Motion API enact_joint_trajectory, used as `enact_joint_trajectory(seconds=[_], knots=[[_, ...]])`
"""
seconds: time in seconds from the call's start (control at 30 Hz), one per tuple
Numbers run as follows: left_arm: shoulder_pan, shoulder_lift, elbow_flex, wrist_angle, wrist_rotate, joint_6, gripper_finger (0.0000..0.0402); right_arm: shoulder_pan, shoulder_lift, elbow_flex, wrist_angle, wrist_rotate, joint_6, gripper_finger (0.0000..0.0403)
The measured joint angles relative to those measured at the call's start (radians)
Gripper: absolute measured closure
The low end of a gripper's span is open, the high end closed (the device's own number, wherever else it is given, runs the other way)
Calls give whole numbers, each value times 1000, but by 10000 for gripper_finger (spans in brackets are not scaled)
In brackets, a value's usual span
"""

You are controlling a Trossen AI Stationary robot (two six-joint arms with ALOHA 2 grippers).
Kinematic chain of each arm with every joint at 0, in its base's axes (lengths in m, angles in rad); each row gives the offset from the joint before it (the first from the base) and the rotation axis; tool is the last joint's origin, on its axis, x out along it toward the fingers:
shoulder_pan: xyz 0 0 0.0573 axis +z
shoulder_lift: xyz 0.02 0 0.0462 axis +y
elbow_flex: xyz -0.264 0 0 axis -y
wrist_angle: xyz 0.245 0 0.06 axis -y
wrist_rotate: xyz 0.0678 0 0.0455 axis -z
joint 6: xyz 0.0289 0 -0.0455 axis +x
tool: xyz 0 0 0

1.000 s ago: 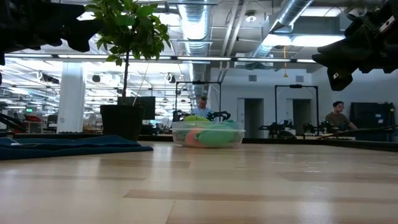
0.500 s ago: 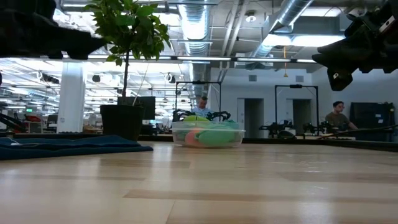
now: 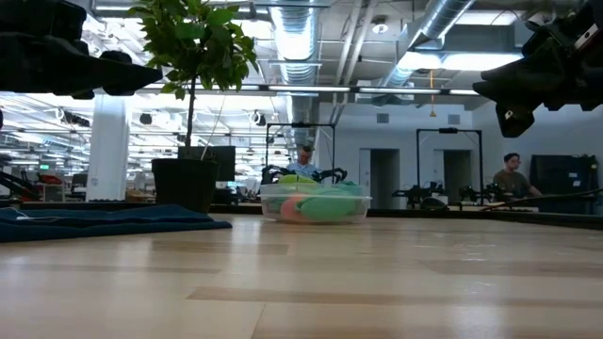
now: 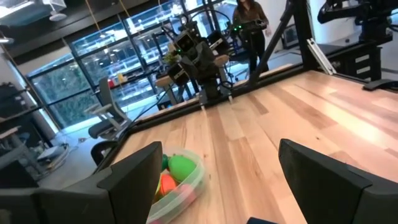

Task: Pick and placing Produce into tupperware
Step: Return to Home Position

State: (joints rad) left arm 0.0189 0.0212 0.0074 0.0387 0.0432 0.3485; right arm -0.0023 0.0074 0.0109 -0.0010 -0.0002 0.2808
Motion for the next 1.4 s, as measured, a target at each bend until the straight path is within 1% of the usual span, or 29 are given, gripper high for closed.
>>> enact_joint_trajectory(seconds=[0.17,0.4,1.4], knots=[[0,0,0,0,0,-13,88,0,0,0,0,0,0,310],[0,0,-1,-6,-54,-86,88,0,0,0,0,0,0,310],[0,0,-1,-7,-58,-84,88,0,0,0,0,0,0,310]])
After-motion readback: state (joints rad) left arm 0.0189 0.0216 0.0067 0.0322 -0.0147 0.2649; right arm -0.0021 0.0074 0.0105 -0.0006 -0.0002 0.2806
